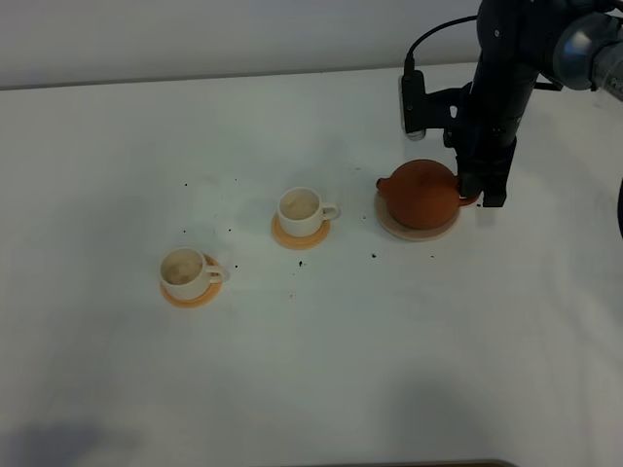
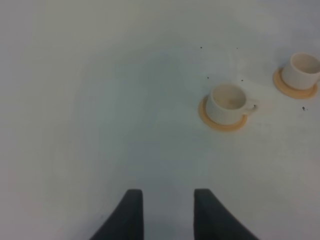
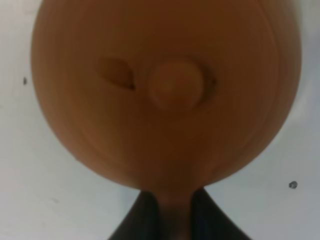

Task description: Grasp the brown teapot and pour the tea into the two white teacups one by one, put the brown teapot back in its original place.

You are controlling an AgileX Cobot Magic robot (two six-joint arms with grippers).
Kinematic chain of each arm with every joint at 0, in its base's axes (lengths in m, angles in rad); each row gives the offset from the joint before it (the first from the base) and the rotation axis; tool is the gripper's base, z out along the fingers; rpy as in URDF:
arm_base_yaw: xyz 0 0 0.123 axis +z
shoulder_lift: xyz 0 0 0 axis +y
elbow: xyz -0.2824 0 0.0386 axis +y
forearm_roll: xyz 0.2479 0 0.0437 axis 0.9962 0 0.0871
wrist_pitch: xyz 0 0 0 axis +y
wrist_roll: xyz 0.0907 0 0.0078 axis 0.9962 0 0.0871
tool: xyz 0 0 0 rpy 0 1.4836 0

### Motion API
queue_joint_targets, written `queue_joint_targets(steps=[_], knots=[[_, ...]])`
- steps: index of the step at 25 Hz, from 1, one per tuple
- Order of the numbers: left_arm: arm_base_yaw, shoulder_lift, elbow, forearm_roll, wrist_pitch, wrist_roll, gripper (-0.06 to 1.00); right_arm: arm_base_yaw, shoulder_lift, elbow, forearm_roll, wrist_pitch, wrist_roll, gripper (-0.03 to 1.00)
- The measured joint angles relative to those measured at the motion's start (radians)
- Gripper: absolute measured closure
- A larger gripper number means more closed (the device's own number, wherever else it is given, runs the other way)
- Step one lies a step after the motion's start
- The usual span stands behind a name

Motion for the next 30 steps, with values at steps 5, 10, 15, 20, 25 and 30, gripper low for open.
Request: queue_joint_targets(steps=[5, 10, 15, 20, 25, 30], knots=[[0.0, 0.0, 0.0, 0.0, 0.0, 0.0, 0.69, 0.0, 0.001, 0.0, -0.004, 0.001, 0.001, 0.7], [0.0, 0.0, 0.0, 0.0, 0.0, 0.0, 0.69, 0.009, -0.001, 0.0, -0.044, 0.018, 0.015, 0.61], [0.0, 0.0, 0.0, 0.0, 0.0, 0.0, 0.69, 0.031, -0.02, 0.0, -0.125, 0.026, 0.023, 0.61], [0.0, 0.0, 0.0, 0.0, 0.0, 0.0, 0.69, 0.078, -0.027, -0.016, -0.187, 0.018, 0.023, 0.62], [0.0, 0.0, 0.0, 0.0, 0.0, 0.0, 0.69, 0.089, -0.027, -0.024, -0.19, -0.005, 0.023, 0.63], [0.0, 0.0, 0.0, 0.0, 0.0, 0.0, 0.69, 0.089, -0.027, -0.024, -0.193, -0.005, 0.023, 0.63]])
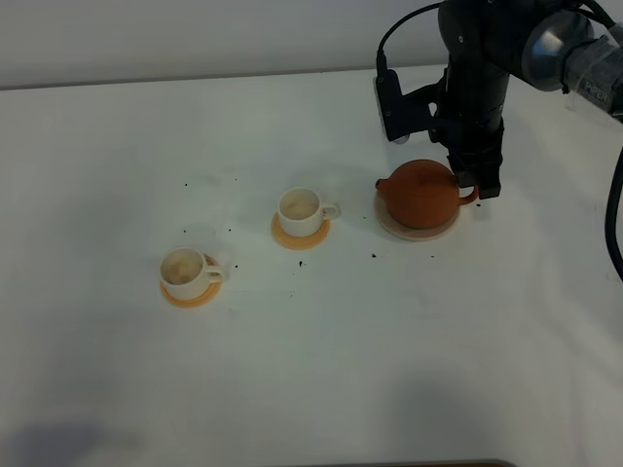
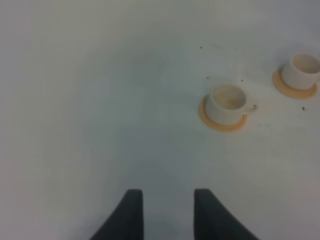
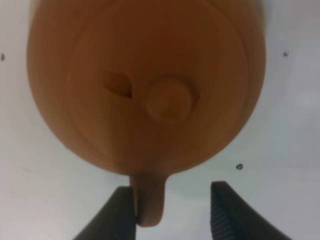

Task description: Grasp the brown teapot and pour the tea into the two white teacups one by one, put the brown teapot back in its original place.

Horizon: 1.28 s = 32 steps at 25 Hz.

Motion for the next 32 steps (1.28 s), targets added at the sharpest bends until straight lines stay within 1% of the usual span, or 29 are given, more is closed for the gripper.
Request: queue_joint_targets(steps=[17, 28, 32], knots=[[0.0, 0.0, 0.0, 0.0, 0.0, 0.0, 0.69, 0.011, 0.028, -0.001, -0.021, 0.001, -0.002, 0.63], [0.0, 0.0, 0.0, 0.0, 0.0, 0.0, 0.69, 0.011, 0.029, -0.001, -0.021, 0.0, -0.008, 0.76], [0.0, 0.0, 0.0, 0.0, 0.0, 0.0, 0.69, 0.011, 0.029, -0.001, -0.023, -0.001, -0.012, 0.84]])
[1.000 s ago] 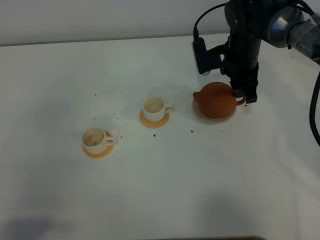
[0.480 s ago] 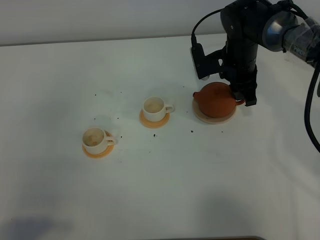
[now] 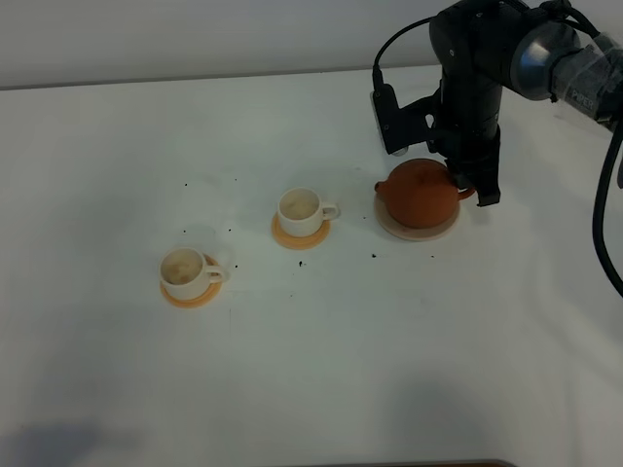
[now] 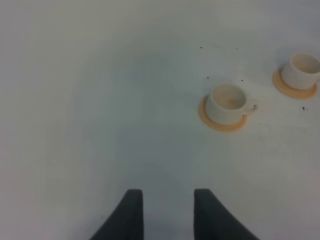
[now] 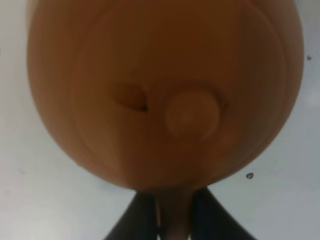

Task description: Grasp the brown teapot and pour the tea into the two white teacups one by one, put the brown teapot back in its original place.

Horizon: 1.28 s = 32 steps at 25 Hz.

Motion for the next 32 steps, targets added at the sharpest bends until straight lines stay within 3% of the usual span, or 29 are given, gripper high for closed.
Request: queue_joint_targets(steps=[11, 18, 32], knots=[[0.0, 0.0, 0.0, 0.0, 0.0, 0.0, 0.69, 0.0, 0.0, -0.001, 0.009, 0.007, 0.001, 0.88], [0.0, 0.0, 0.0, 0.0, 0.0, 0.0, 0.69, -0.003, -0.001, -0.046, 0.065, 0.059, 0.022, 0.88], [0.0, 0.0, 0.0, 0.0, 0.0, 0.0, 0.69, -0.026, -0.028, -0.062, 0.14, 0.064, 0.055, 0.88]])
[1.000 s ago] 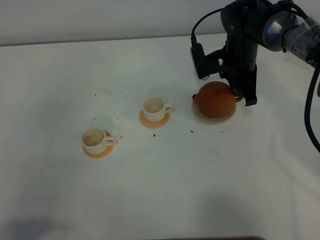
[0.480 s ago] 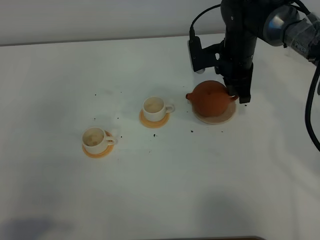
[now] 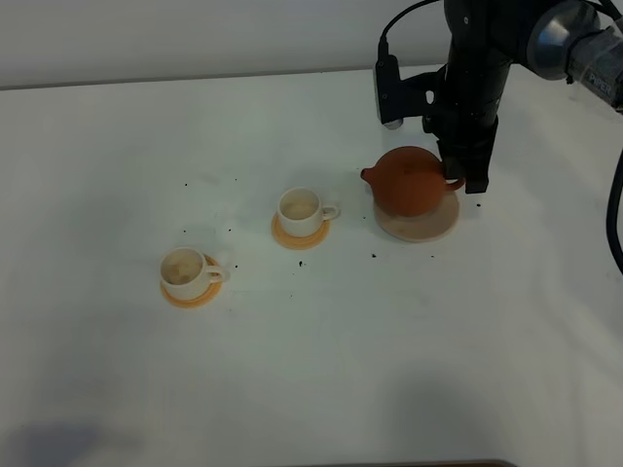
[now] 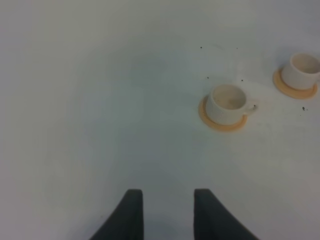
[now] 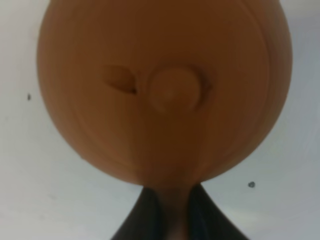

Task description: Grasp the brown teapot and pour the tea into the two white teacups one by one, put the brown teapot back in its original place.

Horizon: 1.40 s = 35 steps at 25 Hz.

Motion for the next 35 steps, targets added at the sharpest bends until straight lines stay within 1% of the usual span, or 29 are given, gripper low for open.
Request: queue_joint_targets(steps=[4, 8, 13, 16, 22, 29, 35], knots=[[0.0, 0.0, 0.0, 0.0, 0.0, 0.0, 0.69, 0.012, -0.023, 0.0, 0.01, 0.001, 0.075, 0.88], [0.0, 0.0, 0.0, 0.0, 0.0, 0.0, 0.69, 0.047, -0.026, 0.0, -0.017, -0.003, 0.143, 0.88], [0.0, 0.0, 0.0, 0.0, 0.0, 0.0, 0.69, 0.116, -0.026, 0.0, -0.09, -0.038, 0.218, 0.88], [0.0, 0.0, 0.0, 0.0, 0.0, 0.0, 0.69, 0.143, -0.026, 0.0, -0.133, -0.059, 0.245, 0.88], [0.0, 0.0, 0.0, 0.0, 0.0, 0.0, 0.69, 0.204, -0.015, 0.0, -0.262, -0.067, 0.304, 0.88], [0.0, 0.0, 0.0, 0.0, 0.0, 0.0, 0.69, 0.246, -0.01, 0.0, -0.313, -0.083, 0.322, 0.88], [0.0, 0.0, 0.0, 0.0, 0.0, 0.0, 0.69, 0.272, -0.01, 0.0, -0.39, -0.089, 0.312, 0.88]])
